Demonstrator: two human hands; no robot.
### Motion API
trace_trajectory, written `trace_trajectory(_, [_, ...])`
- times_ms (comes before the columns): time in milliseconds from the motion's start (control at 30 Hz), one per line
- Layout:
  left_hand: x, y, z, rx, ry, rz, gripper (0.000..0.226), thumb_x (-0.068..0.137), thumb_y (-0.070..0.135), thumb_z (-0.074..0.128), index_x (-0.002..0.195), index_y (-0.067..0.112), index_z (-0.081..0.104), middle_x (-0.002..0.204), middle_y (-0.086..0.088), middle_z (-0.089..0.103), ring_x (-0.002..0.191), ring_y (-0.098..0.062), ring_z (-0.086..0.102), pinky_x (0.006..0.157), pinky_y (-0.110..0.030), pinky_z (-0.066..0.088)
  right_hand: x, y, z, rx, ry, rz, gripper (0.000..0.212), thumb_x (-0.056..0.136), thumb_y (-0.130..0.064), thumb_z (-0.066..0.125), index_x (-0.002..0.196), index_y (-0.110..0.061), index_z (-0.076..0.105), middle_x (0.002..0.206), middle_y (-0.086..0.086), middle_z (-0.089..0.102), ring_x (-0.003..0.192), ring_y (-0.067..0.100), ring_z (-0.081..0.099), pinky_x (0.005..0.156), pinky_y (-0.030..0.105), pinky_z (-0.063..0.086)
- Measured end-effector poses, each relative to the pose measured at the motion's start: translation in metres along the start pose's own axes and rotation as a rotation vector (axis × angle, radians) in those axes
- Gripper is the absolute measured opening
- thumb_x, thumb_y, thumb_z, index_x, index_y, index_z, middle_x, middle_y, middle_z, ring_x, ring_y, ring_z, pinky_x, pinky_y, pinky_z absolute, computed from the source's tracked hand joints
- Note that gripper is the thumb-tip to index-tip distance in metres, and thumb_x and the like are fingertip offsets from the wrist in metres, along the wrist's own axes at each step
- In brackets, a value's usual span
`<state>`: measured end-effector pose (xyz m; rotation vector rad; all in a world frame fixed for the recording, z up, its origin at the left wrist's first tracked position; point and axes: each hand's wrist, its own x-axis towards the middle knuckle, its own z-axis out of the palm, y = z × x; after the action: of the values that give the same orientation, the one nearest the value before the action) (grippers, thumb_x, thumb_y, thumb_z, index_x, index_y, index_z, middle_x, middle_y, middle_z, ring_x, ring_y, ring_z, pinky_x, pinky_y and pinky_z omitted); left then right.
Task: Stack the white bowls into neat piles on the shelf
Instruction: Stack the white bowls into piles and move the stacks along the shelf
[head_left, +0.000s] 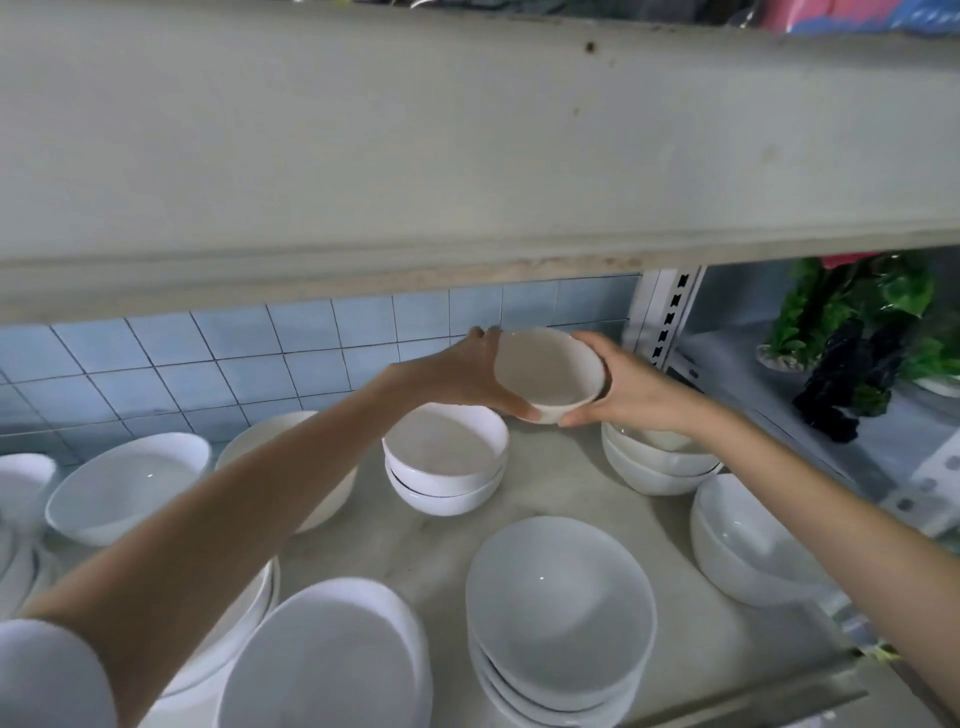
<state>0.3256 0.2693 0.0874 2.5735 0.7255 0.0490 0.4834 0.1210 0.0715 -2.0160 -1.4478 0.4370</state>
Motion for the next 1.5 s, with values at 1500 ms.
trace_trajectory(1500, [-0.223, -0.102, -0.031, -1.018, 0.829, -0.133, 0.078, 0.052, 0.051, 0.078, 0.114, 0.009, 0.060, 0.111, -0.003, 0.067, 0.107, -0.017, 0.064, 0.098, -0.037, 0.049, -0.005, -0.206, 0.118, 0.893, -0.257, -0.169, 0.078, 0.052, -0.038, 0.075, 0.118, -0.008, 0.046, 0.119, 0.007, 0.055, 0.103, 0.014, 0.059, 0.074, 0.019, 0.055])
